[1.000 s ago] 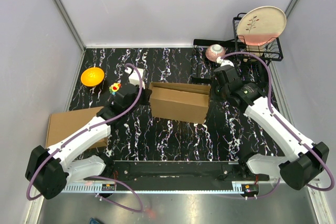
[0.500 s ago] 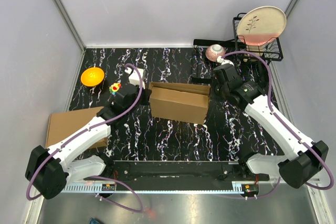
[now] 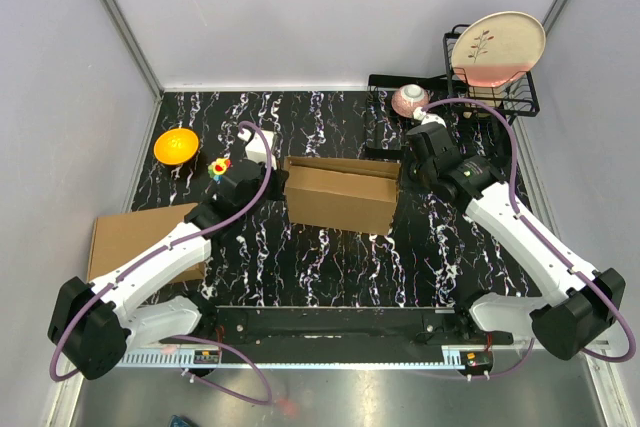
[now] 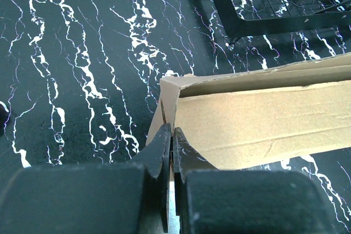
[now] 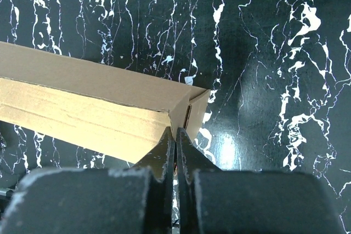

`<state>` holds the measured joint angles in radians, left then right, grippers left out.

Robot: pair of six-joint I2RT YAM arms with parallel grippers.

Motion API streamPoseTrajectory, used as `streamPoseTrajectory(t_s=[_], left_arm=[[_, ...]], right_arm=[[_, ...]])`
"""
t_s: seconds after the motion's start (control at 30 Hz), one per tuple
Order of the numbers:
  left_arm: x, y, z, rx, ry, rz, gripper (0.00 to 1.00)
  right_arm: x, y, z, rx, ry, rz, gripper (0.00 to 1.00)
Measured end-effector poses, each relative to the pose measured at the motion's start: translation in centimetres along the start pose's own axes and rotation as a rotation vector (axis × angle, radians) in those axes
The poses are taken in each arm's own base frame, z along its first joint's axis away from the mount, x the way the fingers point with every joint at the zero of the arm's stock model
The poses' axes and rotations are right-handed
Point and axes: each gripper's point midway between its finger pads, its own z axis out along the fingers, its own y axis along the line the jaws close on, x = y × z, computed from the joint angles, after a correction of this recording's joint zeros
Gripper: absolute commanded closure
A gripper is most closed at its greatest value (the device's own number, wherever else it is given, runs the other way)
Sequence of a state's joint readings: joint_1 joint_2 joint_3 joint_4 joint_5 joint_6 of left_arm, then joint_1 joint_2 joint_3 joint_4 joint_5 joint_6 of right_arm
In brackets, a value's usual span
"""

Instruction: Fold the paper box

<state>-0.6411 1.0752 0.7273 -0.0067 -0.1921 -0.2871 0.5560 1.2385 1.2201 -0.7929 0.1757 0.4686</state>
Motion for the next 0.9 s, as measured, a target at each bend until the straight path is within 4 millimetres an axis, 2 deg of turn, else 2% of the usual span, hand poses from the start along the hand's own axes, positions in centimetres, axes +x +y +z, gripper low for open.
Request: streamPoseTrajectory(t_s=[0.83, 0.9], left_arm=[[0.2, 0.0, -0.3, 0.002, -0.024, -0.043, 1.00], [0.3, 0.0, -0.5, 0.001, -0.031, -0.050, 1.00]], right_arm=[[0.4, -0.6, 1.2, -0.079, -0.188, 0.006, 1.00], [0.5, -0.6, 1.2, -0.089, -0.198, 0.013, 0.97]])
